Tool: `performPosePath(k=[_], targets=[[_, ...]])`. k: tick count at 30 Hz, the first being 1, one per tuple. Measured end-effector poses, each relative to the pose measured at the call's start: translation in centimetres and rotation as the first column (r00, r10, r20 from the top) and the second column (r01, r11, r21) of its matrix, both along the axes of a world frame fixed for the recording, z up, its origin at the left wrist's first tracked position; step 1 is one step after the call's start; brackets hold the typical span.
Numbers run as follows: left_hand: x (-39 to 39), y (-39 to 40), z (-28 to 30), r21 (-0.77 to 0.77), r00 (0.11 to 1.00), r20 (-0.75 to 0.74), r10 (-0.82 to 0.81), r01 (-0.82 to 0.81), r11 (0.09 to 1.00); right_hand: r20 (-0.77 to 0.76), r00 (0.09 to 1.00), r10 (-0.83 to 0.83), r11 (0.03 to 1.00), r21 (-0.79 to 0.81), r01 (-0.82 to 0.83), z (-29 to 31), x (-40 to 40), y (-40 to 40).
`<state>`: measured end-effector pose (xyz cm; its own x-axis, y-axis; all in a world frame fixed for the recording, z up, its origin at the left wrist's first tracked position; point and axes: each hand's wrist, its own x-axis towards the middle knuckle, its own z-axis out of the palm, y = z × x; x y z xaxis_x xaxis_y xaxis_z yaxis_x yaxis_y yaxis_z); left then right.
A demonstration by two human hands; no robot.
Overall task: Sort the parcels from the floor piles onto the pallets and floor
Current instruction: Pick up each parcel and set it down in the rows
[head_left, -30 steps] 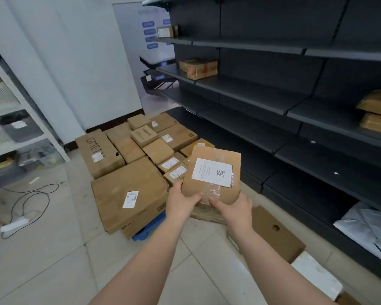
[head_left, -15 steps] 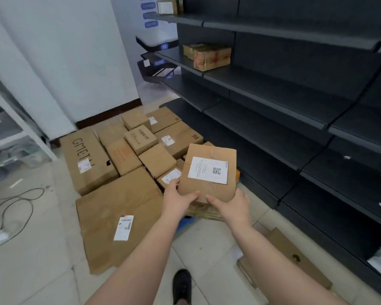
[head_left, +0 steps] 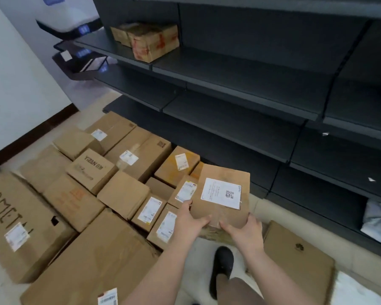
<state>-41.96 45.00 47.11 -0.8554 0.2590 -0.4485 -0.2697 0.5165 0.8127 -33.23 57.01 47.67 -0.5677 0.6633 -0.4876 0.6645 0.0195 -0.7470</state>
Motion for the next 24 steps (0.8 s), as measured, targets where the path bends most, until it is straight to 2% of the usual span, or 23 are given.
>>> performPosePath(k=[10,19,24], targets=[[-16.4,8.8,-7.8,-0.121,0.988,0.053,-0.144,0.15,0.981,0.078,0.996,-0.041,0.995,-0.086,0.048,-8.5,-15.2,8.5],[-29.7,13.7,-20.0,-0.194,0.975,0.149,-0.168,0.195,0.961,0.154,0.979,-0.134,0.982,-0.113,0.152,-21.7,-28.1,12.3],[-35.1,16.2,-27.0,-0.217,0.958,0.115,-0.262,0.282,0.935,0.166,0.971,-0.174,0.981,-0.058,0.186,-28.5,-32.4,13.6]])
